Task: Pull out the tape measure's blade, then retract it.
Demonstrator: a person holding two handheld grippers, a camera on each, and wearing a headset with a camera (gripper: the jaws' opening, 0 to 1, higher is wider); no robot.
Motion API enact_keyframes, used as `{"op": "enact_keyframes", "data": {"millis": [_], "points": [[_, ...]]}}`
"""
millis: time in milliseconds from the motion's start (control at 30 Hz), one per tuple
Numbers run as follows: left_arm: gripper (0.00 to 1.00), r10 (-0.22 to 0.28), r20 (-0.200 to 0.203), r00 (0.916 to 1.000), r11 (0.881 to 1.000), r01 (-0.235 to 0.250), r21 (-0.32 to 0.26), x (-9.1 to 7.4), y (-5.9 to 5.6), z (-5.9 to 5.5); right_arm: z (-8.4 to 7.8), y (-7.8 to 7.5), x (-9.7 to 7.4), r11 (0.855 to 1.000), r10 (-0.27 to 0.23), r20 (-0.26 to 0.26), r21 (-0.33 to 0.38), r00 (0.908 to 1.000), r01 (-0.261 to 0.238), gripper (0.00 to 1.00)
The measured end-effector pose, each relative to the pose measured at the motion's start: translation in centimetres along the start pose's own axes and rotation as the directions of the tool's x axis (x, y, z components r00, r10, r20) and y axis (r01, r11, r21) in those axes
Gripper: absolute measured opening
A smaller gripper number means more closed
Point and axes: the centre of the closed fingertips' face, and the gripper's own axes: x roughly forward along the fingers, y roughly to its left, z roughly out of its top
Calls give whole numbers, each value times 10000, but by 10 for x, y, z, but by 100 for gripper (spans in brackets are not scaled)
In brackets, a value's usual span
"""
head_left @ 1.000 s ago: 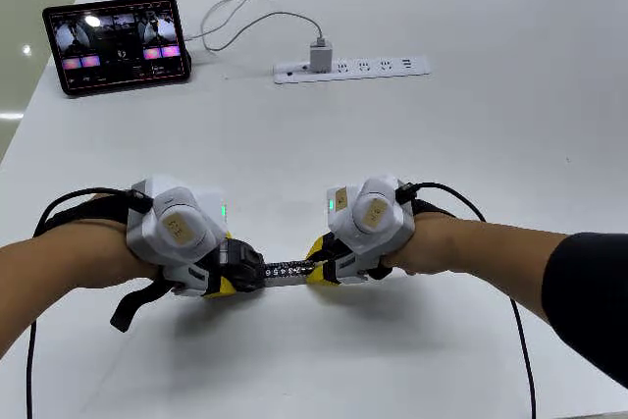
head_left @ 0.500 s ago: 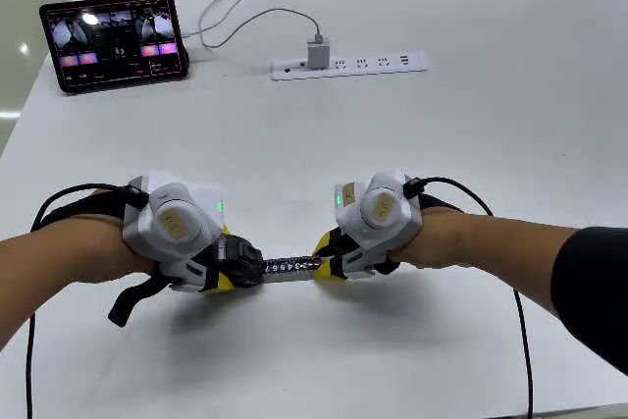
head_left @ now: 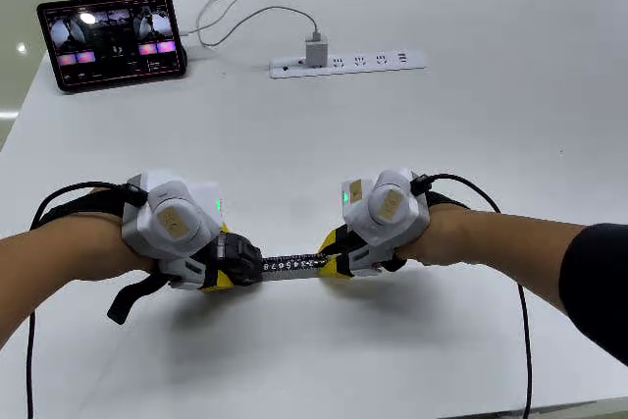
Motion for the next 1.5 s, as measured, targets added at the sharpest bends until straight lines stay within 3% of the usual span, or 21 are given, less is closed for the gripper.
{"op": "enact_keyframes", "data": {"millis": [1500], "points": [[32, 44, 44, 10000, 10000, -44, -51, -1, -2, 2, -20, -1, -18, 9999, -48, -163, 110, 9999, 50, 8]]}}
